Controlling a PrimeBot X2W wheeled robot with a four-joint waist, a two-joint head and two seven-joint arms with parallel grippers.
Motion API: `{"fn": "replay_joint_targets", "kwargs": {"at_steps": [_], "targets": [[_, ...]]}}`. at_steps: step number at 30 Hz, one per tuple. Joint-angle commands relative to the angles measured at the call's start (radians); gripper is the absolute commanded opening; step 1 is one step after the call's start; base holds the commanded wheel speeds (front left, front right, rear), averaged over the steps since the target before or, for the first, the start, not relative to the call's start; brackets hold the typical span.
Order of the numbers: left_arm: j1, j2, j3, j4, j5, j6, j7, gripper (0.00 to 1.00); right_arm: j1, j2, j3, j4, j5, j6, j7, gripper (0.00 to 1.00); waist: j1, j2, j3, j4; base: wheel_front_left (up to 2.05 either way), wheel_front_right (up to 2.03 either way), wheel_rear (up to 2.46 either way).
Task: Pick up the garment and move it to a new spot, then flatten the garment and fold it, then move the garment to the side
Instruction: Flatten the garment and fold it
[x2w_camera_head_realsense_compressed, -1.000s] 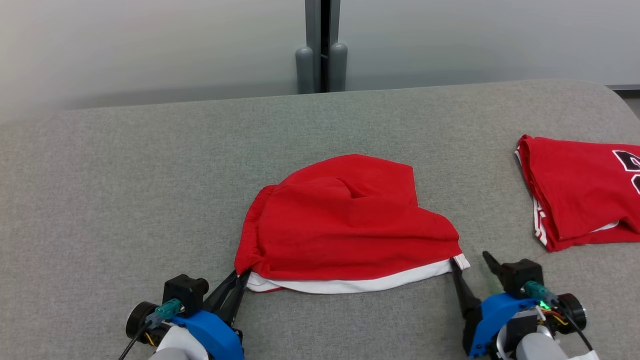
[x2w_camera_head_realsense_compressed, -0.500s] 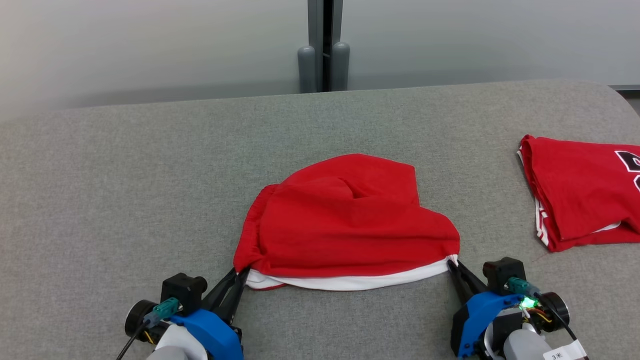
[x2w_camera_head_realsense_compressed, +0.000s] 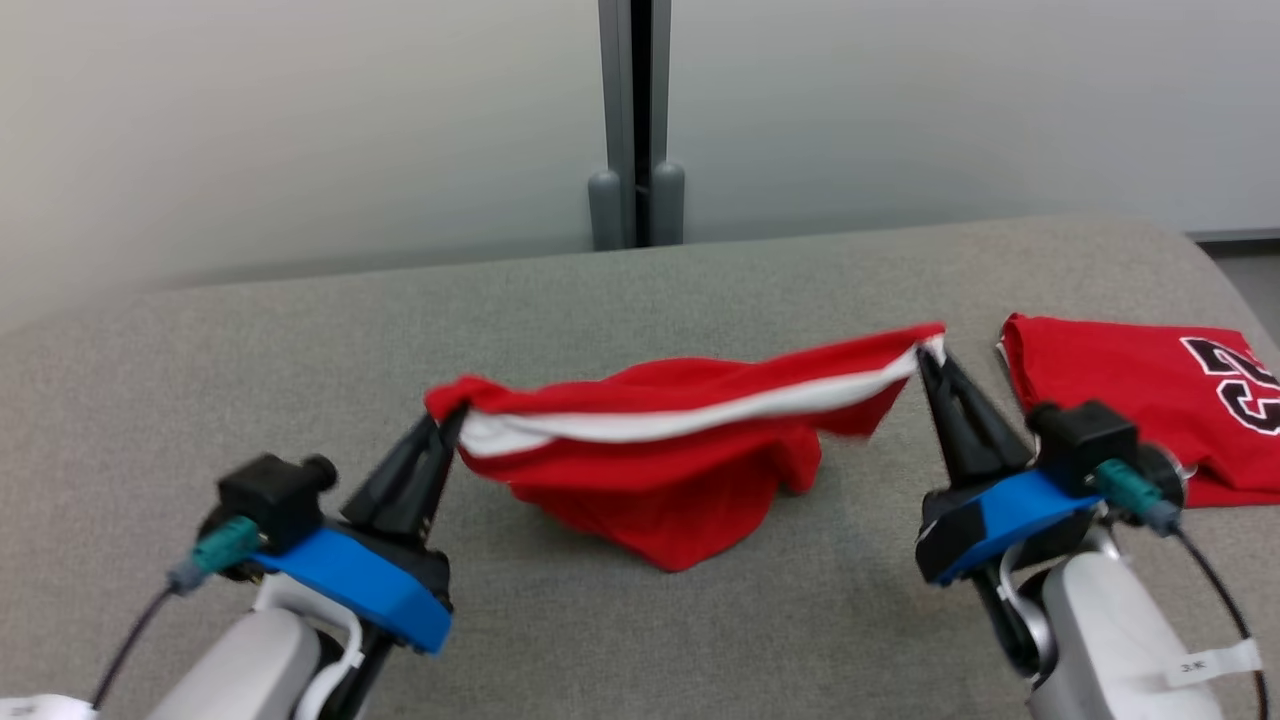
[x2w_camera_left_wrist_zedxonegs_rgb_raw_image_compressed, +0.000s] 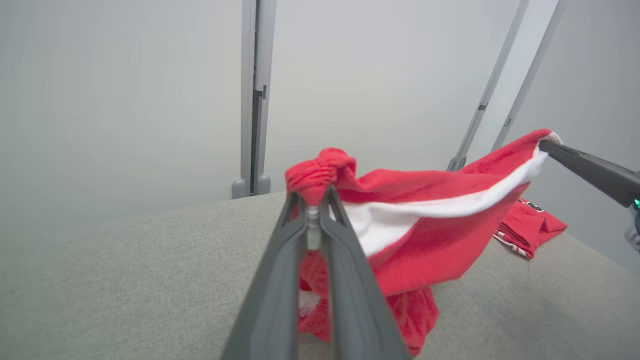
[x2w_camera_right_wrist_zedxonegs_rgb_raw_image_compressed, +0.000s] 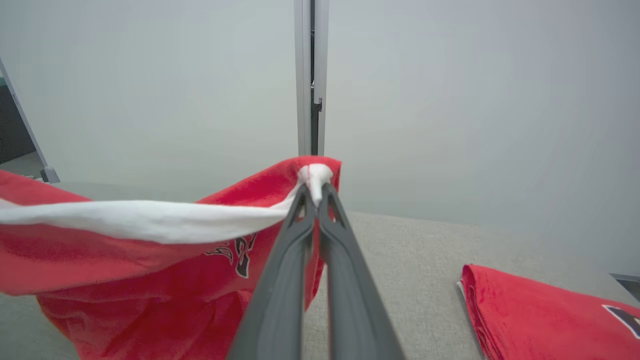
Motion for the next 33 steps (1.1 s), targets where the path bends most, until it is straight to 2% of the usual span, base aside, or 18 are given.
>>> {"fn": "replay_joint_targets", "kwargs": {"at_steps": [1,10,16,22,27,33], "targets": [[-0.026,0.034,0.024,-0.069,-0.015,0.009,0.018,0.0,0.011,-0.012,-0.007,-0.083,0.01,0.0,0.014,0.0,0.0,-0.0001,-0.033,-0.015,0.0,0.0,0.0],[-0.145,0.208,0.15,-0.539,-0.049,0.094,0.206,0.0,0.028,-0.047,-0.068,-0.558,0.011,0.0,0.152,0.0,0.0,-0.0001,-0.076,-0.015,0.0,0.0,0.0],[-0.262,0.268,0.194,-0.688,-0.072,0.129,0.339,0.0,0.023,-0.04,-0.109,-0.749,0.011,0.0,0.243,0.0,0.0,-0.0001,-0.059,-0.014,0.0,0.0,0.0],[-0.323,0.262,0.179,-0.654,-0.094,0.123,0.404,0.0,0.014,-0.031,-0.13,-0.737,0.024,0.0,0.291,0.0,0.0,-0.0001,0.0,-0.012,0.0,0.0,0.0],[-0.411,0.234,0.158,-0.518,-0.106,0.098,0.445,0.0,-0.116,-0.007,-0.118,-0.572,0.045,0.0,0.264,0.0,0.0,-0.0001,0.133,-0.021,0.0,0.0,0.0],[-0.621,0.171,0.158,-0.345,-0.059,0.071,0.425,0.0,-0.385,0.005,-0.11,-0.4,0.015,0.0,0.166,0.0,0.0,-0.0001,0.231,-0.03,0.0,0.0,0.0]]}}
